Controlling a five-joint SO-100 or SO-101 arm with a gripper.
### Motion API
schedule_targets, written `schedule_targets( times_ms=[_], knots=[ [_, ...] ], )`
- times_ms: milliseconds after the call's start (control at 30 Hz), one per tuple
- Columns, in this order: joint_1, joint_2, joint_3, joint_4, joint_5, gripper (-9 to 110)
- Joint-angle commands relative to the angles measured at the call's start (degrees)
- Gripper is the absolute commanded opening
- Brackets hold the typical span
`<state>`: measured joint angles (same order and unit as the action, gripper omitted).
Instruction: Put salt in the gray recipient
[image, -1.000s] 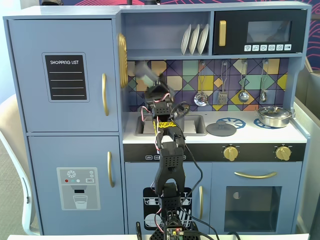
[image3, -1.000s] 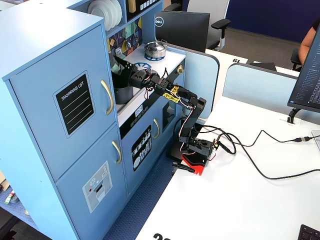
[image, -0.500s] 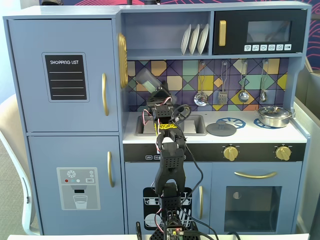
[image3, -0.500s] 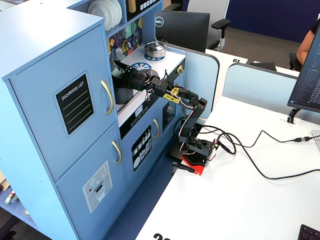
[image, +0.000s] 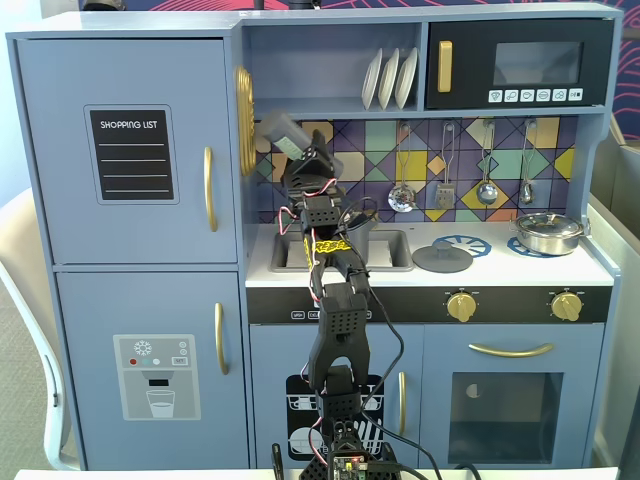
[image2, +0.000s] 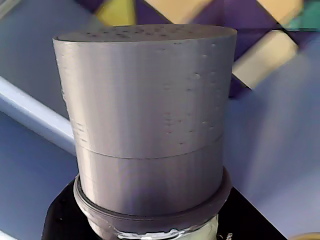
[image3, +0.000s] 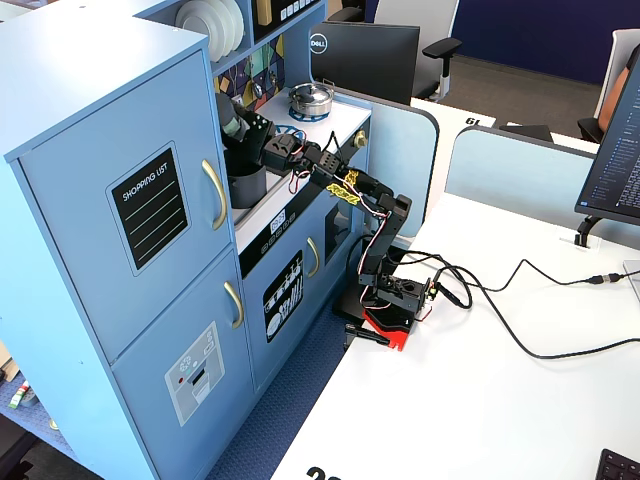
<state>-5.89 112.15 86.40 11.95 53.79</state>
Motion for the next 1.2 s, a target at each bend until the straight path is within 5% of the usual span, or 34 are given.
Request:
schedule_targets(
  times_ms=[0, 233, 567, 1167],
  knots=[
    [1.58, 3.43, 3.16, -1.85, -0.26, 0],
    [2.29, 5.27, 7.29, -3.08, -4.66, 0],
    [5.89, 5.36, 2.20, -0.44, -26.28, 0],
    [32.70, 6.50, -0.97, 4.13, -81.21, 0]
  ],
)
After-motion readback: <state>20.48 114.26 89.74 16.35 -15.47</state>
